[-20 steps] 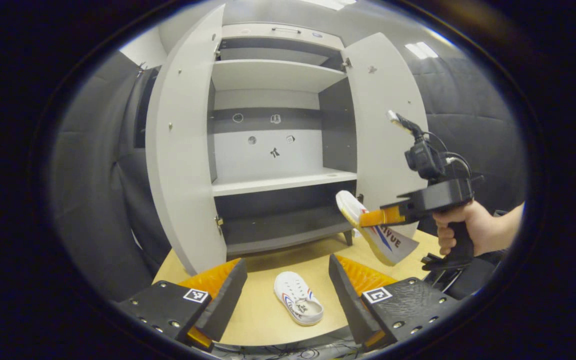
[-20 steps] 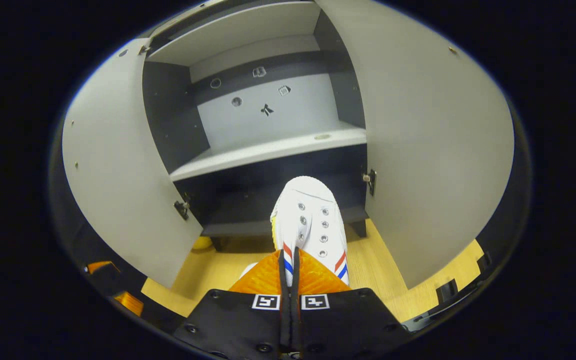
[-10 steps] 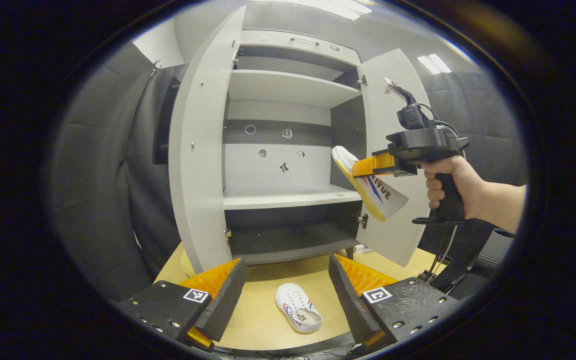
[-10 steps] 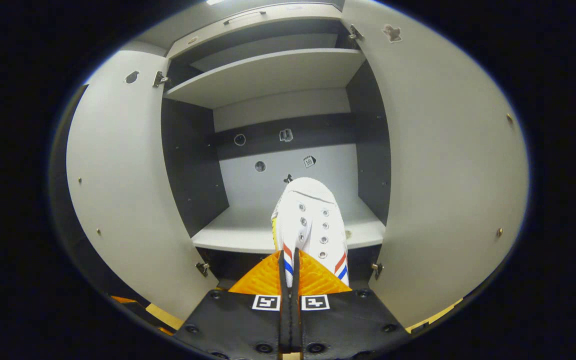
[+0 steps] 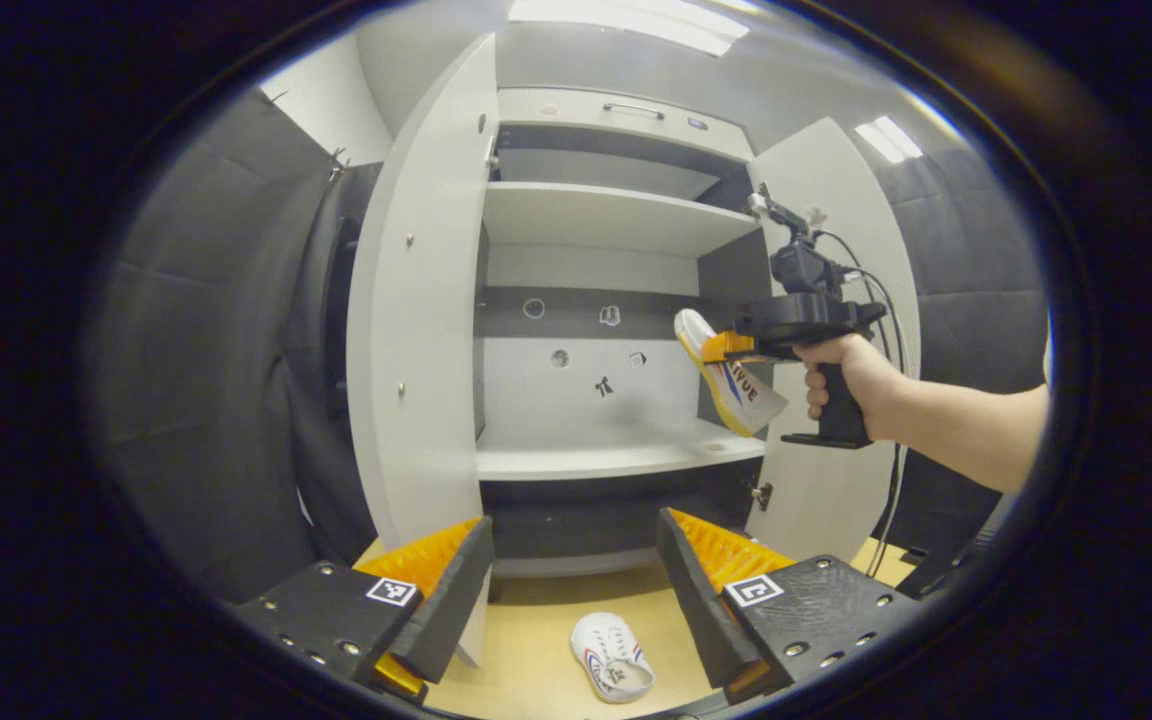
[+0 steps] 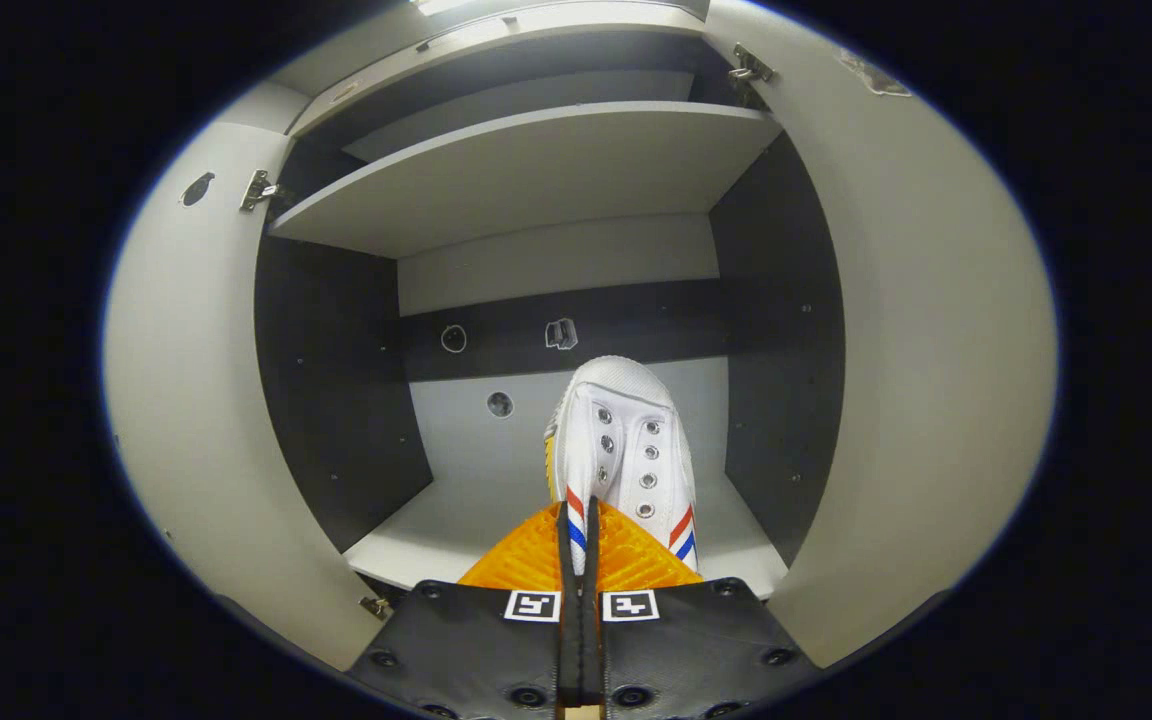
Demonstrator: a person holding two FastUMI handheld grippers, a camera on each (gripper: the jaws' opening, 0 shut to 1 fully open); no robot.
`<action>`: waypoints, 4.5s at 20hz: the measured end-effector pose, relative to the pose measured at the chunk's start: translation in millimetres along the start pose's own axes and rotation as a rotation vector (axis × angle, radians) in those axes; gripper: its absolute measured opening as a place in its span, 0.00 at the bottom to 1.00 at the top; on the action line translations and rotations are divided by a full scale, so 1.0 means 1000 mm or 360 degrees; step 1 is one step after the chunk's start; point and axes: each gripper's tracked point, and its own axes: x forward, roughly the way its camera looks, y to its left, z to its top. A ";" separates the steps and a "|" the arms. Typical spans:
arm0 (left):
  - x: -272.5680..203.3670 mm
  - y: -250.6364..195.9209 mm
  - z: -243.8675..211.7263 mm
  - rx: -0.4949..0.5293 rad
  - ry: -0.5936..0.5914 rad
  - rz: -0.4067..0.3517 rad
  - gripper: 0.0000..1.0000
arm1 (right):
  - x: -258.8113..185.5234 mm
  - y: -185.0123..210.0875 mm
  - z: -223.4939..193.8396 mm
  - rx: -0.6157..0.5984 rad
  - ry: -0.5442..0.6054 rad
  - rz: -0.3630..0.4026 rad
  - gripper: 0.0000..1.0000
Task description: Grab one shoe with the right hand and put it into the shoe cabinet, grab the other shoe with the left hand and put it into the shoe cabinet; then close the right door with the right hand and the left door with the left hand.
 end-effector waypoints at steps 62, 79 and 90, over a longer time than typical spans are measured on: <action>0.013 -0.039 -0.246 -0.0268 0.0926 -0.0137 0.93 | -0.194 -0.023 -0.153 -0.0077 0.0371 -0.0073 0.98; 0.084 -0.017 -0.400 -0.0367 0.1411 -0.0059 0.82 | -0.283 -0.082 -0.190 -0.0165 0.0506 -0.0323 0.97; 0.084 -0.030 -0.417 -0.0388 0.1555 -0.0033 0.47 | -0.250 -0.064 -0.183 -0.0324 0.0402 -0.0231 1.00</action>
